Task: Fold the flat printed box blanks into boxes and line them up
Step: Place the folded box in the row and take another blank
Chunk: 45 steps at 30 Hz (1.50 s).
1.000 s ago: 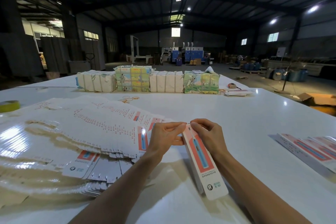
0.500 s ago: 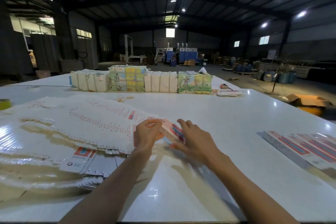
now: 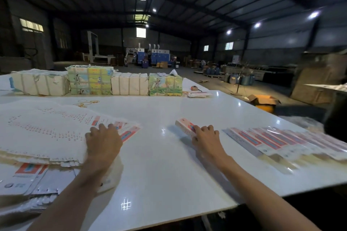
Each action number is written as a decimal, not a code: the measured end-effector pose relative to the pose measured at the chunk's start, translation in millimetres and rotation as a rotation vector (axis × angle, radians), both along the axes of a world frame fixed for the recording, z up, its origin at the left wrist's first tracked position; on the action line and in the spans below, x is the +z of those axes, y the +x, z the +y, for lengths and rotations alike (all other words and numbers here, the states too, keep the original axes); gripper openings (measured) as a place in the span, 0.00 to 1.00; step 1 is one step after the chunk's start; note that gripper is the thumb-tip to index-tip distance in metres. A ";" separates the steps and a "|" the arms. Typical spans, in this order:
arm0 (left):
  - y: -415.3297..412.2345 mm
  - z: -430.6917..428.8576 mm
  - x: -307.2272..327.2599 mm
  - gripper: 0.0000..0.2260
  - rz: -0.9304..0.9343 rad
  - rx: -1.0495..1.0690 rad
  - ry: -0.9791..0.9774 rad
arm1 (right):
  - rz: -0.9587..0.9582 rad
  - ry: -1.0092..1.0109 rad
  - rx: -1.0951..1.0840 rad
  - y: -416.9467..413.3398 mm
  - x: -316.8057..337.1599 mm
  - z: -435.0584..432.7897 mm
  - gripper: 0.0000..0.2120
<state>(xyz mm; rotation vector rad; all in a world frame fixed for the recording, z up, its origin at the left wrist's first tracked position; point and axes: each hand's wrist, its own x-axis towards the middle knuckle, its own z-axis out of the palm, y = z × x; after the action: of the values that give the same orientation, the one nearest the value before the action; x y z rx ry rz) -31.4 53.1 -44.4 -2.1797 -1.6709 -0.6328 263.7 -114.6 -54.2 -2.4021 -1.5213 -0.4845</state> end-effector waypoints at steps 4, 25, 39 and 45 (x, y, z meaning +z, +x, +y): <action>-6.5 1.1 4.9 0.22 0.070 0.140 -0.205 | -0.064 -0.046 -0.260 50.9 2.3 -41.4 0.23; -8.3 5.1 11.2 0.46 -0.011 0.023 -0.379 | -0.098 0.088 -0.237 21.3 44.6 -48.1 0.20; 25.3 -1.8 -0.8 0.33 -0.833 -0.537 -0.808 | 1.017 0.298 0.566 -114.1 -11.0 83.7 0.18; 33.2 -15.0 -5.0 0.21 -0.923 -0.697 -1.079 | 1.055 0.384 0.562 -93.5 -1.6 79.6 0.16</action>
<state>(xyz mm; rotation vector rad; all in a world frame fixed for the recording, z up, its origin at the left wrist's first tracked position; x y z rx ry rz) 1.8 38.1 -49.4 -3.7393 -1.8337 -1.2658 170.1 -35.1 -55.9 -1.3945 -1.2926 0.5024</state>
